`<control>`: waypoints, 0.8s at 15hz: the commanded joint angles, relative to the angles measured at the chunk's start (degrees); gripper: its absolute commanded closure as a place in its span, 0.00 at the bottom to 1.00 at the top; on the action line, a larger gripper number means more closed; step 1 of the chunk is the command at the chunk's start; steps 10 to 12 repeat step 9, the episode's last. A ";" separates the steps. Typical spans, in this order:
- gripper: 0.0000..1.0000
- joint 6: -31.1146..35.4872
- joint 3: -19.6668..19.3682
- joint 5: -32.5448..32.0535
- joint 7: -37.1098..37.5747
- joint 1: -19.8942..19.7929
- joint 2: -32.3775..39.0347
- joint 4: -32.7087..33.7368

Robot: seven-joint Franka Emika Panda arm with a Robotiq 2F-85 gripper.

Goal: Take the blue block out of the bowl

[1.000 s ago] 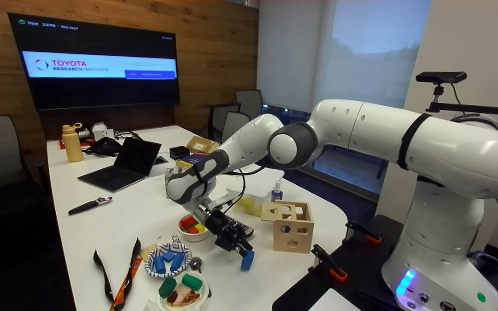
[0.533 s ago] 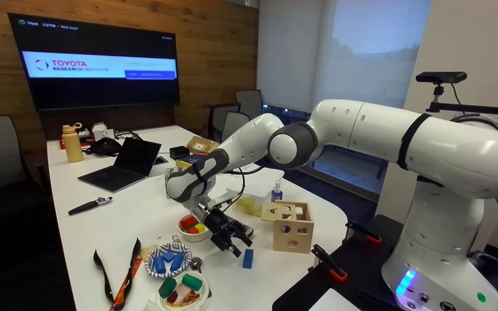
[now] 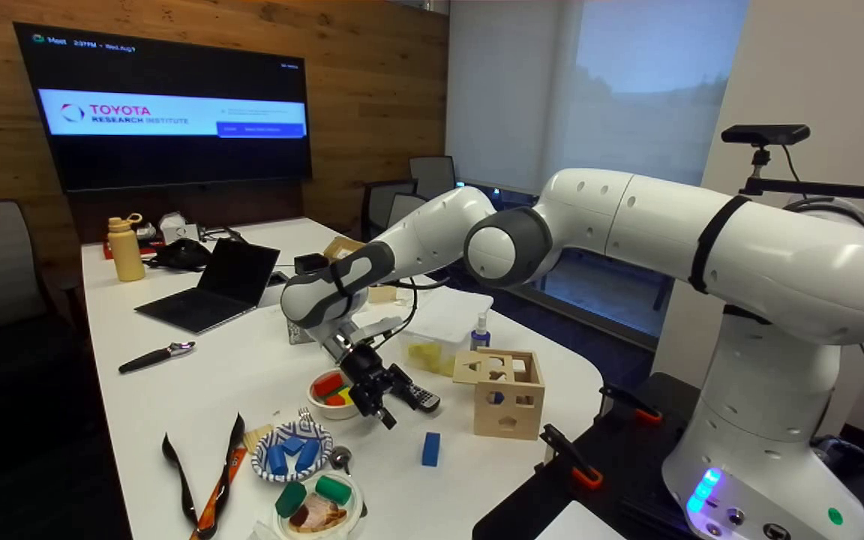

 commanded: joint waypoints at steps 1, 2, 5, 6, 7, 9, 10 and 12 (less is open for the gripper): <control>0.00 7.08 0.80 0.18 0.00 0.00 -5.66 -2.39; 0.00 10.47 1.06 0.23 0.09 -0.25 -7.40 -3.69; 0.00 20.52 1.52 0.15 0.10 -0.90 -12.20 -7.48; 0.00 23.80 1.55 0.22 0.14 -1.18 -13.94 -9.30; 0.00 27.08 1.52 0.26 0.23 -1.43 -15.61 -11.31; 0.00 32.66 1.46 0.35 0.35 -2.01 -18.88 -16.10; 0.00 32.66 1.46 0.35 0.35 -2.01 -18.88 -16.10; 0.00 32.66 1.46 0.35 0.35 -2.01 -18.88 -16.10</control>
